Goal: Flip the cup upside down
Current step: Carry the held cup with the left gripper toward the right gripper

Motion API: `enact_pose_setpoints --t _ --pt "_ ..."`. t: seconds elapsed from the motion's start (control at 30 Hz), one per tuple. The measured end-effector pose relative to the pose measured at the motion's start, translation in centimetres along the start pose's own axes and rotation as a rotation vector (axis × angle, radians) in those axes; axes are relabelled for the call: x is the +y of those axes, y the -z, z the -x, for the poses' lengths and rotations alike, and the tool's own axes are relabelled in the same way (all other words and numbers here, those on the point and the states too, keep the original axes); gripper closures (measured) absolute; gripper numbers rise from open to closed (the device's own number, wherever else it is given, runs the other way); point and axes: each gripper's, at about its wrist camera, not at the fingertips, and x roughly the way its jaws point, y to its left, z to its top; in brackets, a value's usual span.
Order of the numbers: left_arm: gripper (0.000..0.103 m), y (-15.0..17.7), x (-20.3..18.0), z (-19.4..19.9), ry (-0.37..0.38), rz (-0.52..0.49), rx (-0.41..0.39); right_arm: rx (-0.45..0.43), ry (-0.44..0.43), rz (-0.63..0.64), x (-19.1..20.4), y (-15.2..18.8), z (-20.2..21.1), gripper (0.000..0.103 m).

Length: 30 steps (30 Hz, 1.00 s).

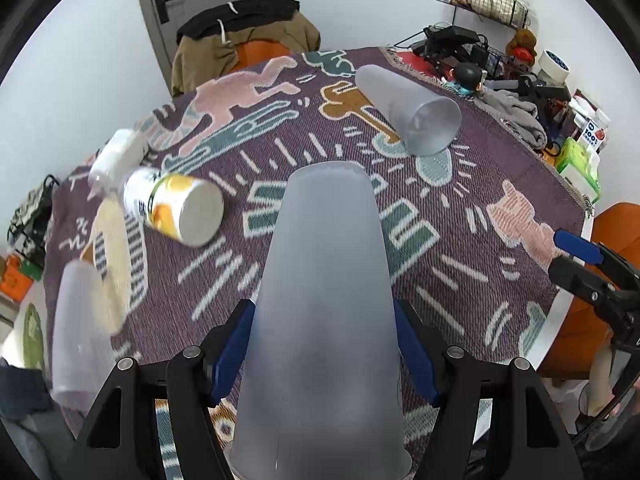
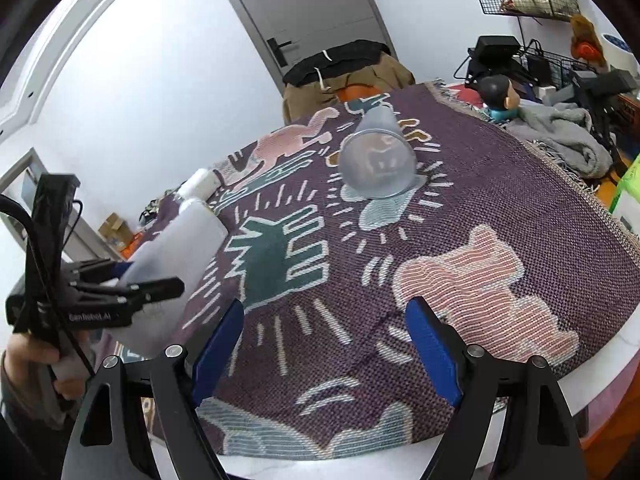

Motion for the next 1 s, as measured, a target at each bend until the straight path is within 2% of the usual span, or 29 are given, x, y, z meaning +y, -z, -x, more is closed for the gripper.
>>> enact_pose_setpoints --t 0.3,0.57,0.63,0.67,0.73,0.97,1.0 --pt "0.032 2.4 -0.4 -0.3 0.032 0.027 0.004 0.014 0.001 0.020 0.8 0.5 -0.1 0.020" --pt "0.031 2.2 -1.2 -1.6 0.038 -0.008 0.032 0.047 0.007 0.012 0.5 1.0 -1.1 0.020" --pt "0.030 1.9 -1.1 -1.8 0.020 -0.002 0.046 0.053 0.010 0.004 0.1 1.0 -1.3 0.020" --pt "0.030 1.8 -1.1 -1.6 0.017 -0.002 0.043 0.054 0.012 -0.001 0.0 1.0 -1.3 0.020" --pt "0.021 1.7 -1.2 -1.0 0.021 -0.011 0.022 0.056 0.010 -0.015 -0.5 1.0 -1.4 0.020" --pt "0.018 1.6 -0.9 1.8 0.027 -0.014 -0.053 0.061 0.000 -0.041 -0.9 0.7 -1.4 0.020" --pt "0.015 1.6 -0.6 2.2 0.033 -0.005 -0.065 0.062 -0.002 -0.041 -0.8 0.7 -1.4 0.020"
